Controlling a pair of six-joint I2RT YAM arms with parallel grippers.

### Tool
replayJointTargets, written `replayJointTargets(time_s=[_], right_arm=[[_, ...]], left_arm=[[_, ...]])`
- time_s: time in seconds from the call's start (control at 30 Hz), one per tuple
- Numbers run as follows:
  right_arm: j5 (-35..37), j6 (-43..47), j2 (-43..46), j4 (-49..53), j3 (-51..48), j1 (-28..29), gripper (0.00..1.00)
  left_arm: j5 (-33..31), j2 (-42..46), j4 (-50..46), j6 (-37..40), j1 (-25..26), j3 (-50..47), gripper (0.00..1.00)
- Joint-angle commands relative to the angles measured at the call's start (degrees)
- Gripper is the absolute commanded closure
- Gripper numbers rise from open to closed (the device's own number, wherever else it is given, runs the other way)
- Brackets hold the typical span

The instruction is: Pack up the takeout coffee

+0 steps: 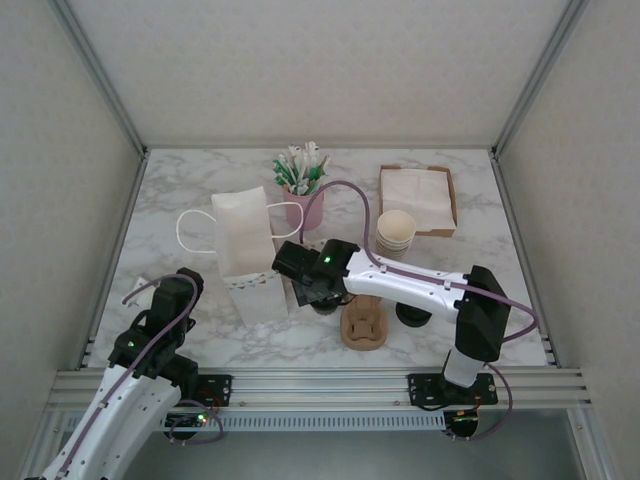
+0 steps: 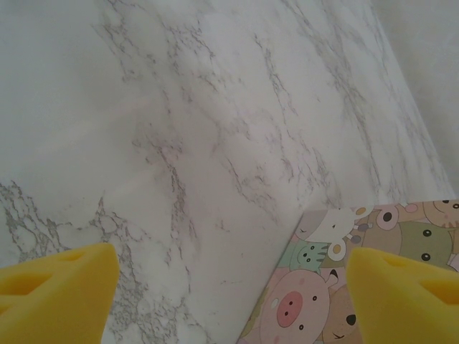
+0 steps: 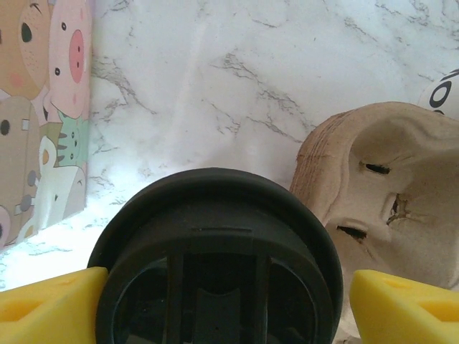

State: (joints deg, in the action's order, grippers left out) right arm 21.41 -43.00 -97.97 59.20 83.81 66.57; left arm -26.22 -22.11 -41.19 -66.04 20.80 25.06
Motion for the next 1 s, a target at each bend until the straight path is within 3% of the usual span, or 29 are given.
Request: replayJointTargets(time_s=[0.0, 0.27, 0.53, 0.8, 0.97], right_arm=[[0.71, 0.25, 2.35, 0.71, 1.34, -0.49, 0.12], [-1.22, -0.56, 1.9, -0.2, -0.38, -1.25, 0.17], [-6.54, -7.56, 1.37, 0.05, -3.07, -4.26, 0.25], [-7.89, -12.27, 1.04, 0.48, -0.13, -4.4, 0.12], [-6.98, -14.4, 2.25, -0.55, -0.05, -4.38, 0.13]], left_arm=[[-1.82, -0.44, -2.14, -3.86, 0.38, 1.83, 0.17], [-1.48, -1.34, -1.92, -3.81, 0.35, 2.28, 0.17], [-1.38, -1.47, -3.19, -1.47, 0.3, 4.44, 0.17], [0.35, 0.37, -6.32, 2.88, 0.31, 8.8, 0.24], [1.8, 1.4, -10.4, 4.34, 0.32, 11.58, 0.29]])
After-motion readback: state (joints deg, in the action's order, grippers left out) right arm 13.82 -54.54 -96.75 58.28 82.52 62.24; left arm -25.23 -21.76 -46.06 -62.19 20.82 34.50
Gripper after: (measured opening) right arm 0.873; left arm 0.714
